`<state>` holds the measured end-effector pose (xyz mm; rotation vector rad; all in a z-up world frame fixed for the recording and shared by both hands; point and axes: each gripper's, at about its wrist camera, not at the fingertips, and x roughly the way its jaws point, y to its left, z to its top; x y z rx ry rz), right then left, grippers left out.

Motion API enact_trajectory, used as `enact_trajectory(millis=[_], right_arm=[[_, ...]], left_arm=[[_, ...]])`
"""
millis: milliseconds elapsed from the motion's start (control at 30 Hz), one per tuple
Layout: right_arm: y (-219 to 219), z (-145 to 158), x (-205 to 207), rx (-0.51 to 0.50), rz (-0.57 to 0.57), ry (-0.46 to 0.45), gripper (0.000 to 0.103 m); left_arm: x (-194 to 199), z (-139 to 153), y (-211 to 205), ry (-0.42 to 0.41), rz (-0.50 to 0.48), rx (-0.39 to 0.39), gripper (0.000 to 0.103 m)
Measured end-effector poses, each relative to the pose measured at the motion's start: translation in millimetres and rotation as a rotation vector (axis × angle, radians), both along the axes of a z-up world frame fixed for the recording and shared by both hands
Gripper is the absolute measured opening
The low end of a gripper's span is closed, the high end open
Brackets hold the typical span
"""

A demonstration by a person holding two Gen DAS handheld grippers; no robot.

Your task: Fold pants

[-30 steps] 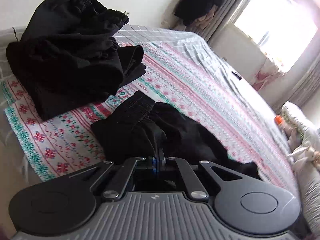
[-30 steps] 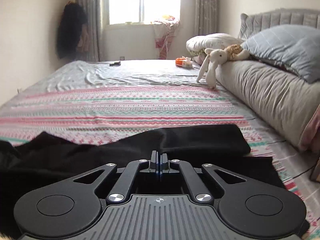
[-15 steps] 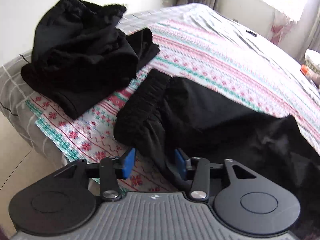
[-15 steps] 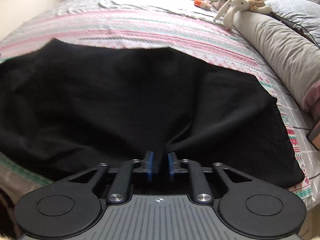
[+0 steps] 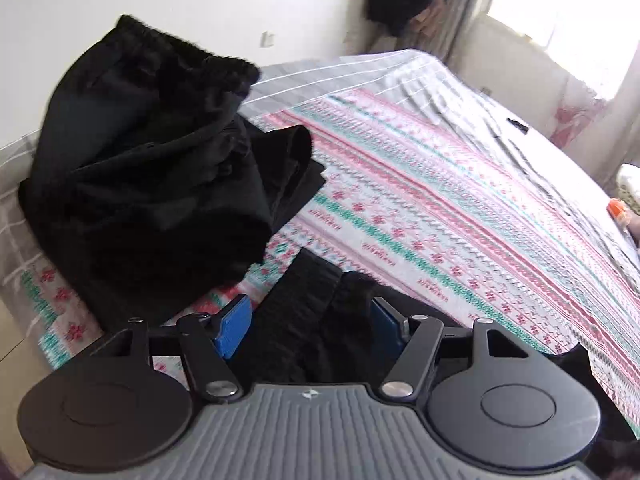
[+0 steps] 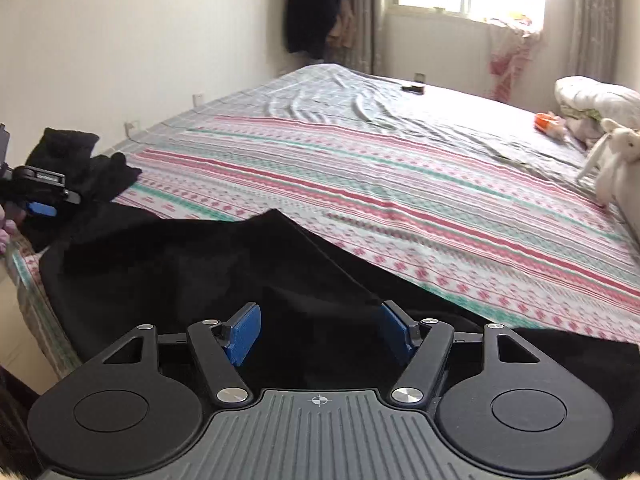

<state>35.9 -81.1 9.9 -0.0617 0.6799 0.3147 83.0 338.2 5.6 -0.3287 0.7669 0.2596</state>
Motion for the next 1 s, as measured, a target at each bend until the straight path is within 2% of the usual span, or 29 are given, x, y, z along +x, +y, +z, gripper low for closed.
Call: enact_trajectory(millis=[100, 200, 367, 433, 533, 667, 700, 833, 1000], right_arm=[[19, -7, 43, 0.03, 0.085, 0.046, 0.063], [31, -21, 88, 0.053, 0.102, 0.102, 0.059], [38, -49, 140, -0.024, 0.12, 0.189, 0.055], [32, -56, 152, -0.061, 0.136, 0.21, 0.055], [19, -62, 166, -0.049, 0.178, 0.261, 0.054], [16, -71, 183, 0.025, 0.25, 0.347, 0.035], [18, -72, 186, 0.044, 0.268, 0.359, 0.034], [33, -79, 201, 0.082, 0.315, 0.385, 0.034], [50, -81, 218, 0.13, 0.32, 0.383, 0.034]], left_arm=[[10, -11, -5, 0.029, -0.062, 0.03, 0.083], [14, -19, -3, 0.033, -0.076, 0.072, 0.081], [22, -29, 10, 0.068, -0.039, 0.036, 0.08], [24, -31, 11, 0.074, -0.025, 0.02, 0.08], [29, -34, 11, 0.086, -0.014, 0.012, 0.08], [34, -38, 9, 0.095, -0.001, 0.004, 0.08], [35, -39, 10, 0.096, 0.002, 0.002, 0.08], [38, -40, 12, 0.1, 0.011, -0.01, 0.08], [40, -40, 11, 0.104, 0.018, -0.01, 0.08]])
